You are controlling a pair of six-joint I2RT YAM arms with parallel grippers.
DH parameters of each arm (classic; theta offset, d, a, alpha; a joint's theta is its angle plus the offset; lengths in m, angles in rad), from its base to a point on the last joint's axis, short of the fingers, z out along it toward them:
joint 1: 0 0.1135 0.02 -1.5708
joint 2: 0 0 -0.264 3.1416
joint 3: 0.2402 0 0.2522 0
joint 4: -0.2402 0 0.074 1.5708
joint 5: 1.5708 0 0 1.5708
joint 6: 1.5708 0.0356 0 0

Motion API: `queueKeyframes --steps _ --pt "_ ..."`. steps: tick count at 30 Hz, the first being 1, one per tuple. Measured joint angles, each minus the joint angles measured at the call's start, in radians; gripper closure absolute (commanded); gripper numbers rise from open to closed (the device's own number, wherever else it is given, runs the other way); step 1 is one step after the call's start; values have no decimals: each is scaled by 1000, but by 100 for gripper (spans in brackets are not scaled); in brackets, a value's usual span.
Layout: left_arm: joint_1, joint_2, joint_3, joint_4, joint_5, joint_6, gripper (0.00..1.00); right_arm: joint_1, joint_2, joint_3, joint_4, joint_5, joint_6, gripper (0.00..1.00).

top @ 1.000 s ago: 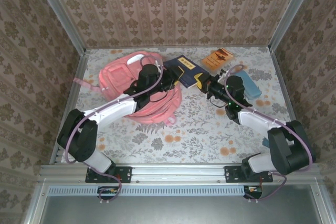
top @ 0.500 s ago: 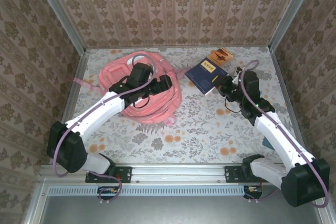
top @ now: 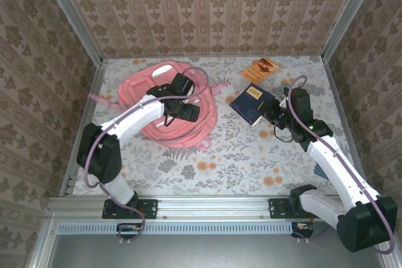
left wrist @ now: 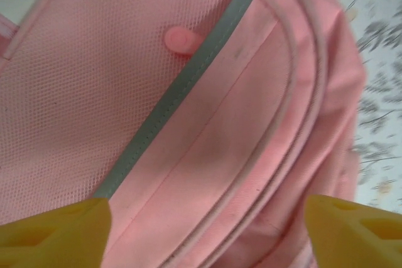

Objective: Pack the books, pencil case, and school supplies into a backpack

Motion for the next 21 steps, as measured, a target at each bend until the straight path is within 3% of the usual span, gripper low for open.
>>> queueKeyframes --steps 3,21 --pt "0 64 31 -21 -21 52 33 0 0 0 0 0 0 98" --pt "-100 284 221 -171 -201 146 38 0 0 -9 -1 -2 0 98"
